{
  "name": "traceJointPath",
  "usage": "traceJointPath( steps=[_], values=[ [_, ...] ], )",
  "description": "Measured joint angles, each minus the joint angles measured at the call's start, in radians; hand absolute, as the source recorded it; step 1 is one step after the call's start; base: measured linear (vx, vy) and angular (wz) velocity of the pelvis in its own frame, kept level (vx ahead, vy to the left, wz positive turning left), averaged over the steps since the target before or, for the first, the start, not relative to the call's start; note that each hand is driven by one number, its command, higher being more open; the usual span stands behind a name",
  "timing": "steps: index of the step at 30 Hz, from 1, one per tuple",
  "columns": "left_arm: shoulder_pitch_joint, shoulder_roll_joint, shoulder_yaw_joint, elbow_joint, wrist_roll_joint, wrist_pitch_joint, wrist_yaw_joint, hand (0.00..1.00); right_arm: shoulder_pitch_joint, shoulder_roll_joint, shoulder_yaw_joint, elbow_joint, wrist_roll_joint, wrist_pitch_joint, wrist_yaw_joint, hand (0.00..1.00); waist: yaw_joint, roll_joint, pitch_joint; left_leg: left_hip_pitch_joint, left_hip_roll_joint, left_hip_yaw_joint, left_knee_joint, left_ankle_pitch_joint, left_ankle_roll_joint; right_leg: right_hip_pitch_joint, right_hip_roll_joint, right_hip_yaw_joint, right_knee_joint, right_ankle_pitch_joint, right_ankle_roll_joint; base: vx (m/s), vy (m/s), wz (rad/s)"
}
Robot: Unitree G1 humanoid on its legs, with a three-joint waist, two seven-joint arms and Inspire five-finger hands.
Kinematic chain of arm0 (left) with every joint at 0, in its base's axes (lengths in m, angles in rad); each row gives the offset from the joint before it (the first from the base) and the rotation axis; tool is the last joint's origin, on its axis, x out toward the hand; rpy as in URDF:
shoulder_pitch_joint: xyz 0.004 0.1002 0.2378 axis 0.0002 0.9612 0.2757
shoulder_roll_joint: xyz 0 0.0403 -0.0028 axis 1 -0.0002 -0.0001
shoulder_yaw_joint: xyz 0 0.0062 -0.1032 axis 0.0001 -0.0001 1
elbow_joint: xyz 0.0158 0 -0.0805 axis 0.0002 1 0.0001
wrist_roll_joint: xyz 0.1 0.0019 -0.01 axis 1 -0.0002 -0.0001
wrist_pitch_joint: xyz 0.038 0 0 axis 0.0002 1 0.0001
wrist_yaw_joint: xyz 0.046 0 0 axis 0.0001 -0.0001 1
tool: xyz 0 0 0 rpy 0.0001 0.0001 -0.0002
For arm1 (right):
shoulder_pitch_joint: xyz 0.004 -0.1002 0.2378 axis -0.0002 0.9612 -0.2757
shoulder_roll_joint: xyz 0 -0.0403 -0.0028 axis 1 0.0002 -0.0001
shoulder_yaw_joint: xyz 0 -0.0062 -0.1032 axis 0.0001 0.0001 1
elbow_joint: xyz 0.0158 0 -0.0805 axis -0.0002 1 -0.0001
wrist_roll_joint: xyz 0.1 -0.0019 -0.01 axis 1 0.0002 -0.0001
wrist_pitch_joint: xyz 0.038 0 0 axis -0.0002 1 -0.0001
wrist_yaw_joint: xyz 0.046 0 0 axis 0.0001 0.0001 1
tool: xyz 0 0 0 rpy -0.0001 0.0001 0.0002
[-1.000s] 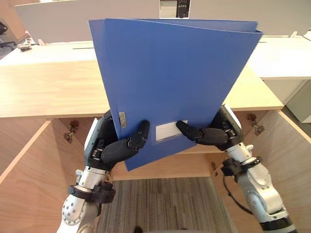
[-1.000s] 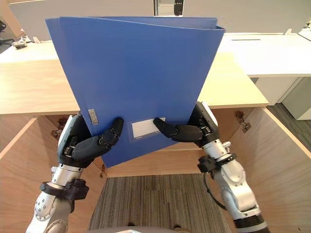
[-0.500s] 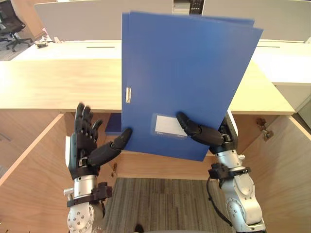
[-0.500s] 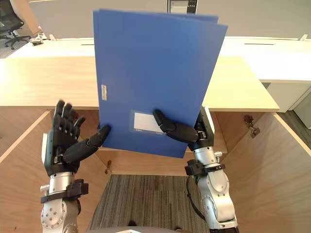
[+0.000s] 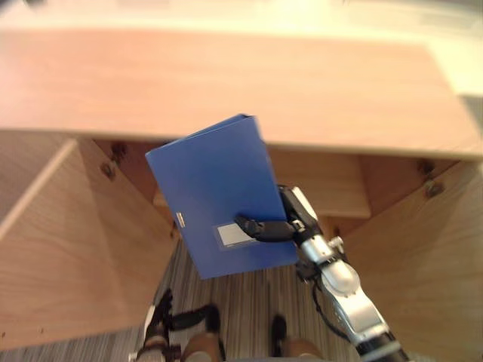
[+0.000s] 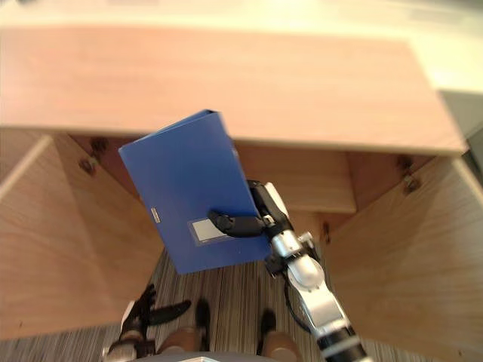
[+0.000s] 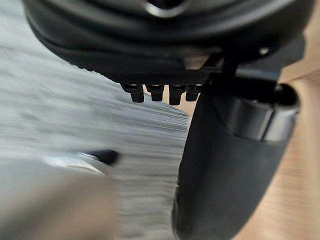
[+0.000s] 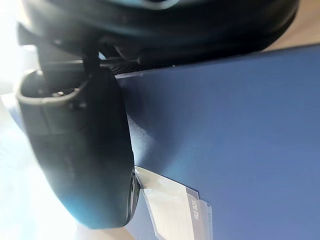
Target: Walk over to the cabinet, pick up the folder, carry it to the office cabinet, place the folder inside the office cabinet, then close the office cabinet door
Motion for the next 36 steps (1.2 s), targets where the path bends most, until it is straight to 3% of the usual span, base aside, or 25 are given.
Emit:
traceJointPath(
  steps=[4,7,11,14,22,29,30,36],
  values=[
    [-0.064,0.011,-0.002,-0.015,-0.038,-0.025,0.020,1.00,-0.077,-0.031,0.002,0.004,-0.081,0.001,-0.057,0.00,0.005,0.024,0.092,-0.198,0.003,-0.008,0.209,-0.078,0.003,-0.215,-0.026,0.013,0.245,-0.089,0.007,-0.19,0.074,-0.01],
    [-0.125,0.007,-0.019,-0.027,-0.038,-0.043,0.038,1.00,-0.145,-0.025,-0.013,0.004,-0.074,0.008,-0.087,0.00,0.012,0.043,0.122,-0.342,0.014,-0.010,0.339,-0.119,0.010,-0.364,-0.036,0.028,0.382,-0.132,0.011,-0.13,0.052,-0.07],
    [-0.149,-0.007,-0.004,-0.123,-0.047,-0.049,0.041,1.00,-0.229,0.029,-0.070,-0.007,0.049,0.013,-0.118,0.00,0.028,0.046,0.132,-0.519,0.026,-0.025,0.499,-0.164,0.024,-0.538,-0.048,0.033,0.552,-0.193,0.011,-0.08,0.027,0.00],
    [-0.182,-0.017,0.012,-0.184,-0.067,-0.058,0.043,1.00,-0.367,0.069,-0.178,-0.033,0.202,0.014,-0.184,0.00,0.059,0.051,0.144,-0.669,0.031,-0.043,0.620,-0.192,0.023,-0.687,-0.057,0.037,0.689,-0.241,0.007,-0.08,-0.042,0.07],
    [-0.246,-0.046,0.049,-0.212,-0.146,-0.057,0.081,1.00,-0.744,0.071,-0.443,-0.016,0.539,-0.017,-0.416,0.00,0.085,0.053,0.169,-0.828,0.030,-0.066,0.737,-0.209,0.016,-0.839,-0.071,0.034,0.823,-0.284,0.006,-0.05,-0.065,0.06],
    [-0.263,-0.059,0.045,-0.211,-0.173,-0.058,0.121,1.00,-0.860,0.122,-0.614,0.064,0.591,-0.065,-0.593,0.00,0.105,0.053,0.168,-0.871,0.024,-0.087,0.735,-0.205,0.011,-0.870,-0.075,0.013,0.827,-0.291,-0.002,-0.02,-0.043,0.05],
    [-0.264,-0.060,0.038,-0.211,-0.174,-0.057,0.129,1.00,-0.878,0.124,-0.635,0.084,0.622,-0.069,-0.614,1.00,0.107,0.053,0.168,-0.876,0.022,-0.090,0.733,-0.204,0.010,-0.874,-0.077,0.008,0.828,-0.292,-0.004,0.01,-0.042,0.12],
    [-0.265,-0.065,0.026,-0.201,-0.186,-0.054,0.156,1.00,-0.981,0.122,-0.703,0.203,0.848,-0.105,-0.650,1.00,0.110,0.052,0.167,-0.882,0.008,-0.107,0.715,-0.191,-0.003,-0.876,-0.088,-0.010,0.831,-0.301,-0.013,0.00,-0.042,0.11]
  ],
)
